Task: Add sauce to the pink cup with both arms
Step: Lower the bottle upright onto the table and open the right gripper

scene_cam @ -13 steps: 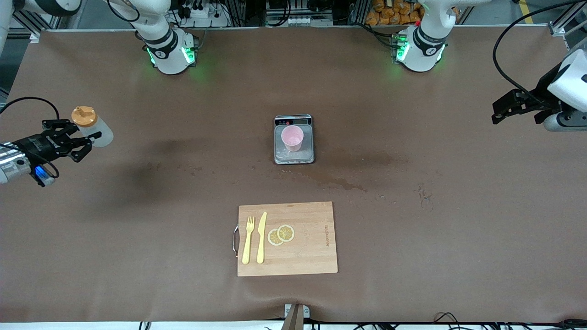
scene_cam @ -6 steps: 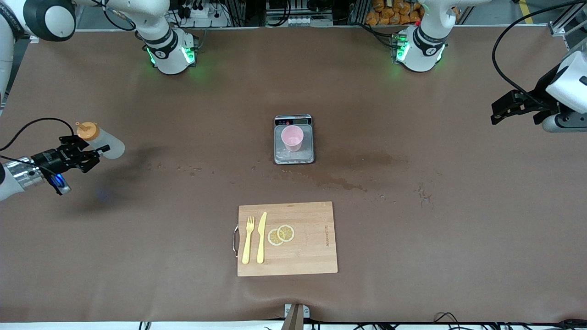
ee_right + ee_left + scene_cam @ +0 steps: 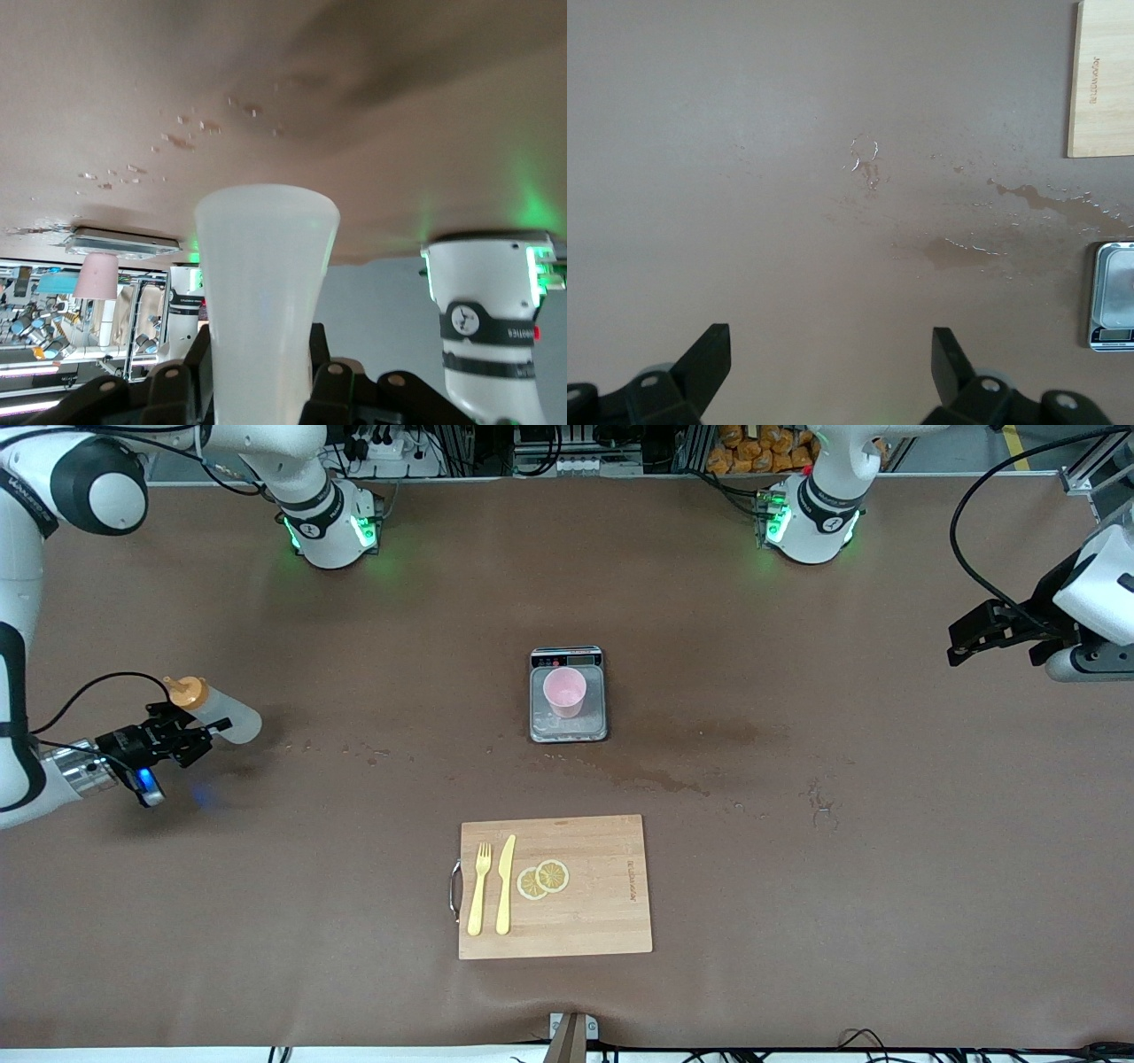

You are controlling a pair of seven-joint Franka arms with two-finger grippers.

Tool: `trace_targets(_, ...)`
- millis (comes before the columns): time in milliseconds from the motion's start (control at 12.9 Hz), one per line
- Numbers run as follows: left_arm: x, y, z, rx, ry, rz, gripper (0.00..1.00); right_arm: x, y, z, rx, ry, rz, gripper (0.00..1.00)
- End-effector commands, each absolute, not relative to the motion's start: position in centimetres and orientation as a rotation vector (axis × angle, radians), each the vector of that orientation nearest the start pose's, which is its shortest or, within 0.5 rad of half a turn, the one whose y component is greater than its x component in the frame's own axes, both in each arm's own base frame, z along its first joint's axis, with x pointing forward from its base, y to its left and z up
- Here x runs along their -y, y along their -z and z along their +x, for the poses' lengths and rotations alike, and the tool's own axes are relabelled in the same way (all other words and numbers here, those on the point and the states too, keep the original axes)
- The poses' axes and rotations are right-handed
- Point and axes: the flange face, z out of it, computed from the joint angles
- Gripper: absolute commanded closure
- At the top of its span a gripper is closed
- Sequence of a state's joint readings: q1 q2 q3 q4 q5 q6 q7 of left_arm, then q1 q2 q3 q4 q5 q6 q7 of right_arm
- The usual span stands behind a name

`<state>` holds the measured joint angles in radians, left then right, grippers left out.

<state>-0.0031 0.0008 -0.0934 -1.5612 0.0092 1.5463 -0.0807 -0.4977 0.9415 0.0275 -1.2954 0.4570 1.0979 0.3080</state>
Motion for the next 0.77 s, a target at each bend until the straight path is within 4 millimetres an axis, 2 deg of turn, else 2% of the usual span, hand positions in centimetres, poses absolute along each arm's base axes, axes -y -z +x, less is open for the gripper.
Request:
trace_targets(0,5.4,-62.7,54.7,-0.014,-0.033,-3.122,0.00,22.6,-15.7,56.3,-0.851,-1.341,-1.943,0.51)
trace_targets(310,5.6,-62.7,54.6,-0.019,-0.033,-3.122,0.00,21.4,-13.0,55.3,-0.871,-1.361,-1.891,0.51)
trace_targets(387,5.6,-62.6,54.6,-0.019,-0.035,-3.122,0.00,21.0,-12.8,55.4,-0.871,-1.361,-1.900,0.45)
trace_targets(697,5.5,-62.6,54.7,-0.016,-0.036,-3.122,0.00,20.4,-12.0,55.3,-0.898,-1.354,-1.912,0.44)
